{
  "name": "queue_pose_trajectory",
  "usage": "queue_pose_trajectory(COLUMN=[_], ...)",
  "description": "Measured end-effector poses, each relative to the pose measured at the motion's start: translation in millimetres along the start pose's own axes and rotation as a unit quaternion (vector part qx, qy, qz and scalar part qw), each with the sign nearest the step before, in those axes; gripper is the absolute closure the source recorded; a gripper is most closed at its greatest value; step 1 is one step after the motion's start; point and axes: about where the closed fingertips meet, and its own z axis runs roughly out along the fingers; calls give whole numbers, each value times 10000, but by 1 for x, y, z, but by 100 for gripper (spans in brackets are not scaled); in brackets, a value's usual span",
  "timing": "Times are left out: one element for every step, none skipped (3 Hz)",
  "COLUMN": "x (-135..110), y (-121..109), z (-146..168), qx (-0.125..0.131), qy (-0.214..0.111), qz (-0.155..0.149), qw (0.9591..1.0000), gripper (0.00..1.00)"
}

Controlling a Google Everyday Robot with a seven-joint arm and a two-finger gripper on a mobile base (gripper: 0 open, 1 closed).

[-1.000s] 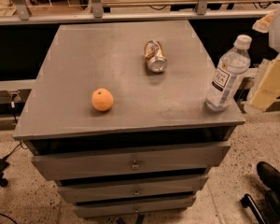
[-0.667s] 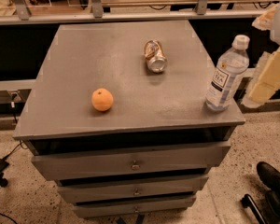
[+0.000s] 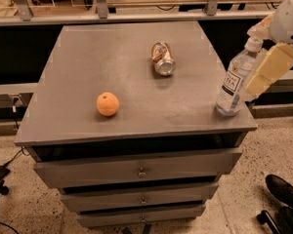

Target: Move blue plastic bottle near orange can

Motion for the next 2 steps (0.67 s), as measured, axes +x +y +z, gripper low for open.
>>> queue_pose_trajectory(x=[-2,-4], y=[2,3], z=[13,14], qx=[-166,-173], qy=[-328,-365], qz=[-143,-175], qw=[9992,9990], gripper=[0,16])
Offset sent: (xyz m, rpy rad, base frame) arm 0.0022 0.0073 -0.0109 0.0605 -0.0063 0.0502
